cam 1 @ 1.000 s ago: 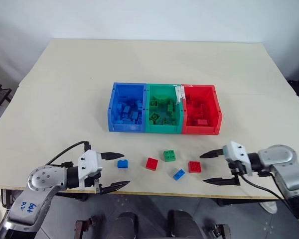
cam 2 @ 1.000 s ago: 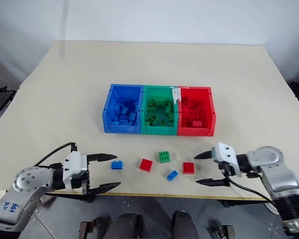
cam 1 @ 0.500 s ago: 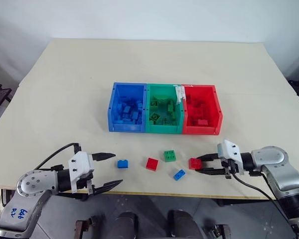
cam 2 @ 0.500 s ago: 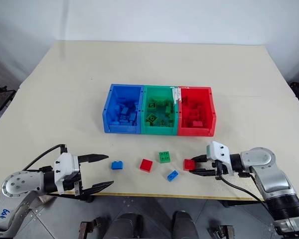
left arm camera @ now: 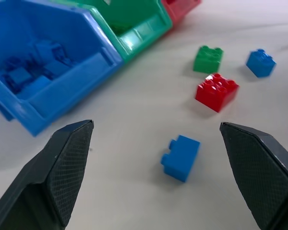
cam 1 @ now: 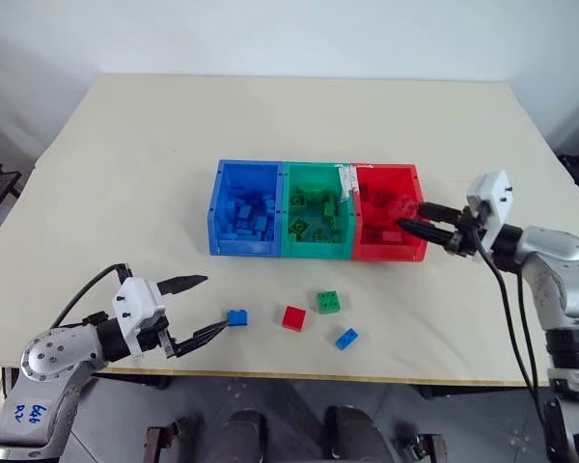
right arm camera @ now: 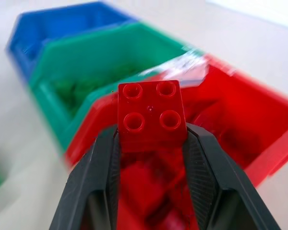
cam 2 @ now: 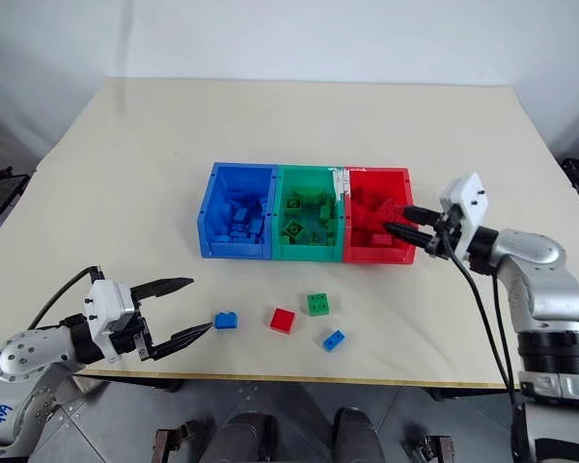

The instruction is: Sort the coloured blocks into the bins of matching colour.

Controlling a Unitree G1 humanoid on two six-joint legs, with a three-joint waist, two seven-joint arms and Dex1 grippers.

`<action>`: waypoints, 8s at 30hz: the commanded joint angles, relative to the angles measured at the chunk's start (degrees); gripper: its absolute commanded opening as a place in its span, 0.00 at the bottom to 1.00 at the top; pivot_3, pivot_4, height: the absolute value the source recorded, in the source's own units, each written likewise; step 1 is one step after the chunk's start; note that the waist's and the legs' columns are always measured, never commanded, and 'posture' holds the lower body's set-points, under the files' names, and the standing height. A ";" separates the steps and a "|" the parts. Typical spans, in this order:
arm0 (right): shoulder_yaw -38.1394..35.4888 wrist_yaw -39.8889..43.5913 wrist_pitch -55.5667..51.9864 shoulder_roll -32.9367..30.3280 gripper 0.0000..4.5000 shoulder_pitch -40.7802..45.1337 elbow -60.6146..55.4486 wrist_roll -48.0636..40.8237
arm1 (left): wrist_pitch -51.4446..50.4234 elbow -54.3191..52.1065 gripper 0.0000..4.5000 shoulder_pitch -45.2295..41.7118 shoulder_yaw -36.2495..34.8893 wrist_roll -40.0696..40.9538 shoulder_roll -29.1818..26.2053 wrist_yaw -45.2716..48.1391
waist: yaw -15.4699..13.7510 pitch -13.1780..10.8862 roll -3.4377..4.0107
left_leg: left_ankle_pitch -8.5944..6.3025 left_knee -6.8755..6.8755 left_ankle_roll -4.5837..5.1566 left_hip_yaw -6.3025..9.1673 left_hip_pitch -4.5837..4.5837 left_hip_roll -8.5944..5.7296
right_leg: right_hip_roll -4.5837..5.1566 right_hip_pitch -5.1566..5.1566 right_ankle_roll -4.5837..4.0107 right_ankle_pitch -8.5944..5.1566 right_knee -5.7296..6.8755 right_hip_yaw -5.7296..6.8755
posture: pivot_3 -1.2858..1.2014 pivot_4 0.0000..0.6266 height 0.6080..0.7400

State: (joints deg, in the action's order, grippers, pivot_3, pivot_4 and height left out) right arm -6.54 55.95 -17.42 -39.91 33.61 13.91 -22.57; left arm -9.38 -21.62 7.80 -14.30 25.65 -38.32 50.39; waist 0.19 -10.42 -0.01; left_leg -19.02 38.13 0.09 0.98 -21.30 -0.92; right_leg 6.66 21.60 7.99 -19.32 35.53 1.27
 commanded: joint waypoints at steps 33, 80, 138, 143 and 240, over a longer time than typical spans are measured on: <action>3.74 32.51 21.73 -10.53 1.00 -22.67 -9.46 -1.45 | 5.33 4.21 1.00 -3.07 4.30 -0.26 -2.59 8.84 | 1.21 -0.02 0.04 | -0.02 0.11 0.06 -0.28 0.22 0.13 | -0.03 -0.08 0.10 0.05 -0.02 0.14 | 0.52 0.24 1.00; 19.43 -0.71 -5.34 21.90 0.10 18.58 -5.32 1.78 | 6.76 -4.07 1.00 18.94 -10.93 2.27 8.80 -5.36 | 1.42 -0.02 -0.01 | -0.10 0.02 -0.10 0.04 0.04 0.17 | 0.01 0.08 -0.24 0.08 -0.02 0.01 | 0.52 0.24 1.00; 22.02 15.21 5.73 4.04 0.99 -4.87 -12.08 11.03 | -0.66 3.17 1.00 -0.22 -4.83 5.64 -1.95 8.12 | 0.05 -0.05 0.03 | -0.07 0.10 -0.15 0.02 0.04 0.35 | 0.00 -0.05 -0.31 0.17 -0.10 0.87 | 0.52 0.24 1.00; 23.21 13.69 6.75 6.35 0.85 -3.76 -9.70 13.33 | -1.09 -0.26 1.00 2.32 -5.06 5.83 -1.32 6.65 | -0.08 -0.05 0.04 | -0.08 0.10 -0.13 0.02 0.00 0.26 | 0.02 -0.03 -0.33 0.18 -0.05 0.98 | 0.52 0.24 1.00; -19.48 -7.67 16.40 8.90 1.00 -46.62 -32.41 -10.48 | -7.80 45.43 0.32 -67.64 26.78 -19.24 30.61 -5.76 | -1.95 -0.14 0.03 | 0.05 0.96 0.14 0.00 -0.16 -0.09 | -0.08 -0.23 -0.11 0.37 0.21 1.51 | 0.52 0.24 1.00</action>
State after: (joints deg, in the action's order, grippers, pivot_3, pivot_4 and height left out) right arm -23.66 52.02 -1.33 -31.91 -12.80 -15.98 -33.05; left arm -22.81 18.48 -56.09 14.76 6.65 -9.49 48.07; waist -1.76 -10.55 0.02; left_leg -18.97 39.09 0.23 0.98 -21.46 -1.14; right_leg 6.59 21.38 7.88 -18.95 35.76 2.78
